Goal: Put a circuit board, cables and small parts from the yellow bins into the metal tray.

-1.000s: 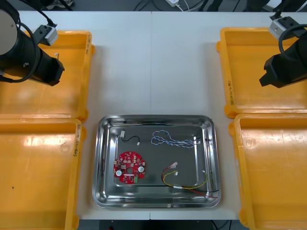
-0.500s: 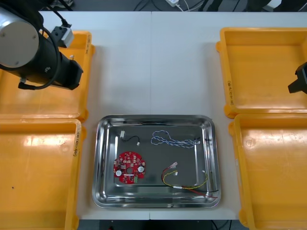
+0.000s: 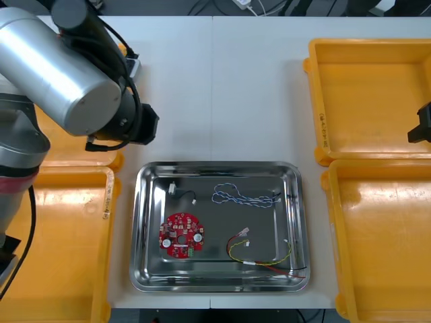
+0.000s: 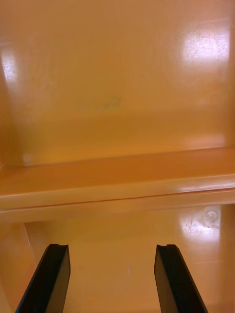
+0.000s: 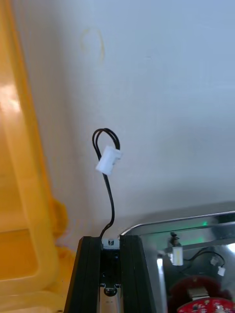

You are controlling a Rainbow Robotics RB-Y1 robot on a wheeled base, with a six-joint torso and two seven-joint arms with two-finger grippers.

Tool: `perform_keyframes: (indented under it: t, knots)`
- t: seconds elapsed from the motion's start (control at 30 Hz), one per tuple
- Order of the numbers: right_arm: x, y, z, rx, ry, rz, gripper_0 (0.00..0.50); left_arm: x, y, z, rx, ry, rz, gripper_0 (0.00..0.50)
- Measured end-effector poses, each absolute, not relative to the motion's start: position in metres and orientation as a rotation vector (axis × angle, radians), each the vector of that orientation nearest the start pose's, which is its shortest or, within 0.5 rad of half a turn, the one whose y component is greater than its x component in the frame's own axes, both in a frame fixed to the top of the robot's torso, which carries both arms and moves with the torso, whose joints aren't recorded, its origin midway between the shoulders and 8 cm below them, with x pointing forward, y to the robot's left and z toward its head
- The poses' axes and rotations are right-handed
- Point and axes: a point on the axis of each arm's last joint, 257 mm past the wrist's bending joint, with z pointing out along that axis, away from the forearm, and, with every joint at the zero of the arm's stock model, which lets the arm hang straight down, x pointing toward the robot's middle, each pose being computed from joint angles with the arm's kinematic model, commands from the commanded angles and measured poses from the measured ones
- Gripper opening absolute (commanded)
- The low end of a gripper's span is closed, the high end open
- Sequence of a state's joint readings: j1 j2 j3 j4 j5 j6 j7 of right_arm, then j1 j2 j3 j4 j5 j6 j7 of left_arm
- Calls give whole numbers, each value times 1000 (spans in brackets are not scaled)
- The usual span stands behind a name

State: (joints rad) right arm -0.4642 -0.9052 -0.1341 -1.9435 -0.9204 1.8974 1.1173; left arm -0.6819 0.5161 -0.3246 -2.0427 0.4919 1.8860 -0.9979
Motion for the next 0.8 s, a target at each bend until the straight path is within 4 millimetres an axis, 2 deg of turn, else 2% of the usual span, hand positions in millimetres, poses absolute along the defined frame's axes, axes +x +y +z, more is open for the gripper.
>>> perform_keyframes:
  t: [0.3, 0.6, 0.8]
  knots:
    - [431, -370, -119, 132, 2687, -1, 500, 451, 110, -166, 337, 2537, 23, 0]
    - [432, -369, -125, 136, 2681, 18, 500, 436, 79, -190, 136, 2562, -56, 0]
    - [432, -369, -127, 137, 2683, 18, 500, 429, 70, -211, 168, 2560, -61, 1]
